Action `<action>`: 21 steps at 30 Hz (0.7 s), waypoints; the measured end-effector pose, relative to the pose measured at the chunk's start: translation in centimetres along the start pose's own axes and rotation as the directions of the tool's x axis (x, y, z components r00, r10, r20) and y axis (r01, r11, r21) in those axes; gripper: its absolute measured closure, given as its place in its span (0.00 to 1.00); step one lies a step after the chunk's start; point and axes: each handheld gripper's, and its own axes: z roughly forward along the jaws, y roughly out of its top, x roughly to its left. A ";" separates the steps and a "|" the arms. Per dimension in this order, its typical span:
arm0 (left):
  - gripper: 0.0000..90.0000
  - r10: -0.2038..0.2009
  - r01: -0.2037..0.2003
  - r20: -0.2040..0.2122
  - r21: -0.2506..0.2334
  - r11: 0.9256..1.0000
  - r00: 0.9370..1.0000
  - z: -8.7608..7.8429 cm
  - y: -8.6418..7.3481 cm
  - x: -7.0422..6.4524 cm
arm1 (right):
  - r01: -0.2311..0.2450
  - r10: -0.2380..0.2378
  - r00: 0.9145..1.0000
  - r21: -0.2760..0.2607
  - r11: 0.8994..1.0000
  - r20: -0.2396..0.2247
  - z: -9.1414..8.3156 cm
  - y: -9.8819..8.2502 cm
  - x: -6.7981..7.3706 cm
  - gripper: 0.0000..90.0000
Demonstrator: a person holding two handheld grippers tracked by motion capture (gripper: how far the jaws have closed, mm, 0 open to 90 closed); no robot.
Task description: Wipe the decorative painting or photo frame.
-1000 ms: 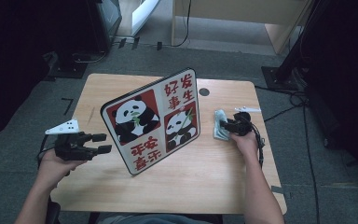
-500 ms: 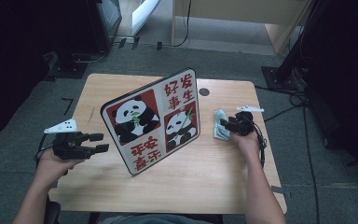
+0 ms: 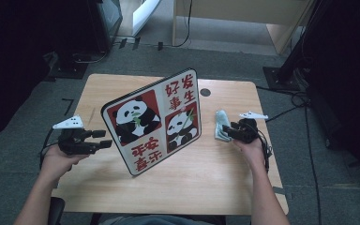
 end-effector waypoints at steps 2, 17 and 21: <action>0.47 0.004 -0.004 -0.024 0.006 1.000 1.000 0.3 0.1 0.2 | 0.008 -0.008 1.000 -0.003 1.000 -0.004 -0.4 -0.2 0.3 0.57; 0.48 0.006 -0.008 -0.110 -0.015 1.000 0.994 3.4 0.7 2.2 | 0.036 -0.036 0.999 -0.011 0.999 -0.038 -2.5 -2.6 2.7 0.55; 0.46 0.006 -0.007 -0.100 -0.009 1.000 0.995 4.3 0.8 2.5 | 0.054 -0.054 0.997 0.005 0.999 -0.050 -2.7 -3.3 3.2 0.54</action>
